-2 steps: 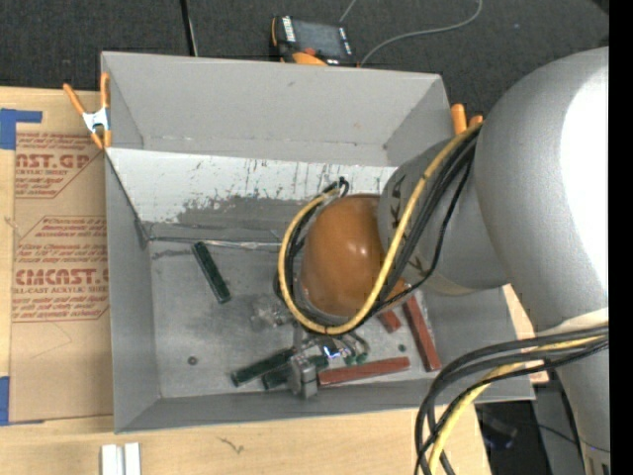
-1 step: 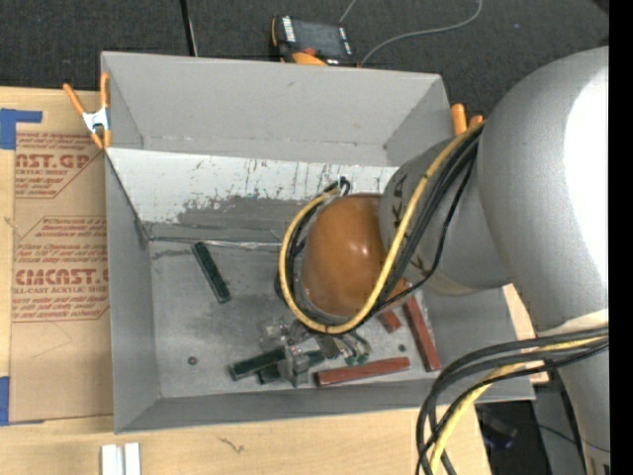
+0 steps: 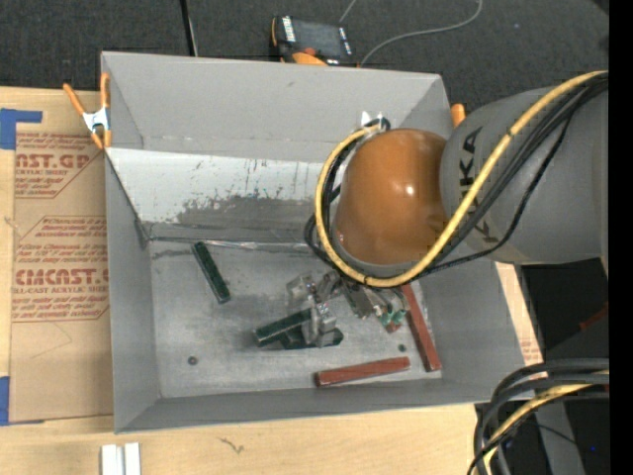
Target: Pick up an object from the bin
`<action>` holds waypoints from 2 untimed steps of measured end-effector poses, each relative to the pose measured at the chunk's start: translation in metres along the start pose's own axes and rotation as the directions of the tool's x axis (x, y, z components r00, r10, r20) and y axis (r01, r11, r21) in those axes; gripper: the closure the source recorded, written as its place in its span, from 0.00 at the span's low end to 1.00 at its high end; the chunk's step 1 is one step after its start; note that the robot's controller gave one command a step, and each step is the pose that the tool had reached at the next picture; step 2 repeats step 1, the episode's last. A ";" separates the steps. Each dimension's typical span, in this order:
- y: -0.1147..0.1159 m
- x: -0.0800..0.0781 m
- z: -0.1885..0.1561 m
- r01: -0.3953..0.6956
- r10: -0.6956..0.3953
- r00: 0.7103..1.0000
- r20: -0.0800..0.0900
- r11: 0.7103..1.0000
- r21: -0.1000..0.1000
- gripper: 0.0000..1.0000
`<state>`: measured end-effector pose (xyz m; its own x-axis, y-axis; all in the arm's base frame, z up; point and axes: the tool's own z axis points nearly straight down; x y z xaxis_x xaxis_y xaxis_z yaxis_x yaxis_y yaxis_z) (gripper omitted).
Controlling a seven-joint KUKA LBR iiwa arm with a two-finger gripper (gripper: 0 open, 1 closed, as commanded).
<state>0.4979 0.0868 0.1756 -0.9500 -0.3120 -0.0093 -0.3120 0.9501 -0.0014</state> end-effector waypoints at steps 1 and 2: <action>-0.006 0.001 -0.073 -0.016 0.016 1.000 0.001 1.000 0.000 1.00; -0.006 0.001 -0.073 -0.016 0.016 1.000 0.001 1.000 0.000 1.00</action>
Offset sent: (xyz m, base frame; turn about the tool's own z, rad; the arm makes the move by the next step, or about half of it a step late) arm -0.0019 -0.0066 0.0687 0.0153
